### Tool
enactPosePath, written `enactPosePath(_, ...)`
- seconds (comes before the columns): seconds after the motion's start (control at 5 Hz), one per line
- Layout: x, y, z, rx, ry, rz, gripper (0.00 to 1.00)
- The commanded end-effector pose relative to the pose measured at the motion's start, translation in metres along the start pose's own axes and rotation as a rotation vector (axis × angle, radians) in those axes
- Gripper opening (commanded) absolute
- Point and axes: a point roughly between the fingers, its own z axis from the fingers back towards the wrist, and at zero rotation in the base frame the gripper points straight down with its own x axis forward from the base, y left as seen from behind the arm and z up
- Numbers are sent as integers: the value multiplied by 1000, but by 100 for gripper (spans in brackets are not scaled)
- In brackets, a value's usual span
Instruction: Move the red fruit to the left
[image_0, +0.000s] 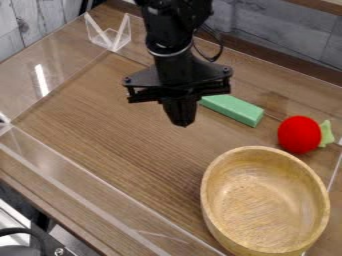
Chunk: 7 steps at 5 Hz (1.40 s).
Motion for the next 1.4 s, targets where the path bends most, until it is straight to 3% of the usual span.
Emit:
enactPosePath(0.0, 3, -11, 1, -16, -10, -54, 0)
enactPosePath(0.2, 4, -22, -2, -25, 5, -114, 0)
enactPosePath(0.6, -10, -34, -12, -21, 10, -98, 0)
enactPosePath(1.0, 6, -46, 13, -43, 17, -134, 0)
enactPosePath(1.2, 7, -29, 12, -43, 16, -129, 0)
